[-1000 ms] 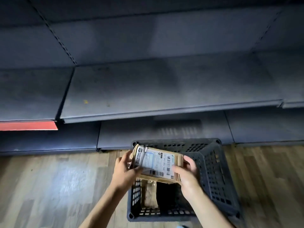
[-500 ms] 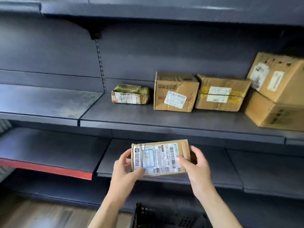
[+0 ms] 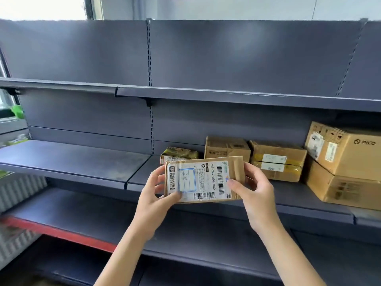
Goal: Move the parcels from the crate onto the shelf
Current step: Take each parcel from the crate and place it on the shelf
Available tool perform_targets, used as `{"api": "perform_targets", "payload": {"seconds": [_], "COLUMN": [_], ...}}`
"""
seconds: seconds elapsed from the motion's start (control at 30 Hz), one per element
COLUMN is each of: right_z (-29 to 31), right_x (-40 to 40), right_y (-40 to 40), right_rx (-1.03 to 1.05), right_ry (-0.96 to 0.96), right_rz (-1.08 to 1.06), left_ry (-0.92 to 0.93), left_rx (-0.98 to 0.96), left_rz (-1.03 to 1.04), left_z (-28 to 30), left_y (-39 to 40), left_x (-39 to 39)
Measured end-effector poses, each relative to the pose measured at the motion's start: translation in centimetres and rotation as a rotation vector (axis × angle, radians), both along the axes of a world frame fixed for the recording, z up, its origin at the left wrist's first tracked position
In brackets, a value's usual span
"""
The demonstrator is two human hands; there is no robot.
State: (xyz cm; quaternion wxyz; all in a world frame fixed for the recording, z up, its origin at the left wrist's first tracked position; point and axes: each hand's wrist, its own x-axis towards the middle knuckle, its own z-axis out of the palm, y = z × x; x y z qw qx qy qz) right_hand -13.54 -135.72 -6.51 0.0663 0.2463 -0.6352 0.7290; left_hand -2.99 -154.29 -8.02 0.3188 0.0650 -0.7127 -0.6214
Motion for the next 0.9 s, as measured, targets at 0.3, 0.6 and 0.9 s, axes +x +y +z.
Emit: {"api": "perform_targets", "payload": {"seconds": [0.3,0.6,0.9], "right_z": [-1.5,-5.2,-6.1], "right_x": [-1.7,-6.4,-11.3], "right_y": [-1.4,-3.3,-11.0], "right_rx": [-0.021,0.045,0.146], "right_ry": [-0.047,-0.145,-0.144], "right_rz": [0.057,0.046,0.014], "left_ry": [-0.036,-0.159,-0.227], "left_rx": [-0.088,-0.129,-0.196], "left_rz": [0.067,0.082,0.161], "left_z": [-0.4,-2.5,-4.0], "left_y": [-1.2,-3.0,-10.7], "left_x": [-1.0,-5.0,-10.6]}}
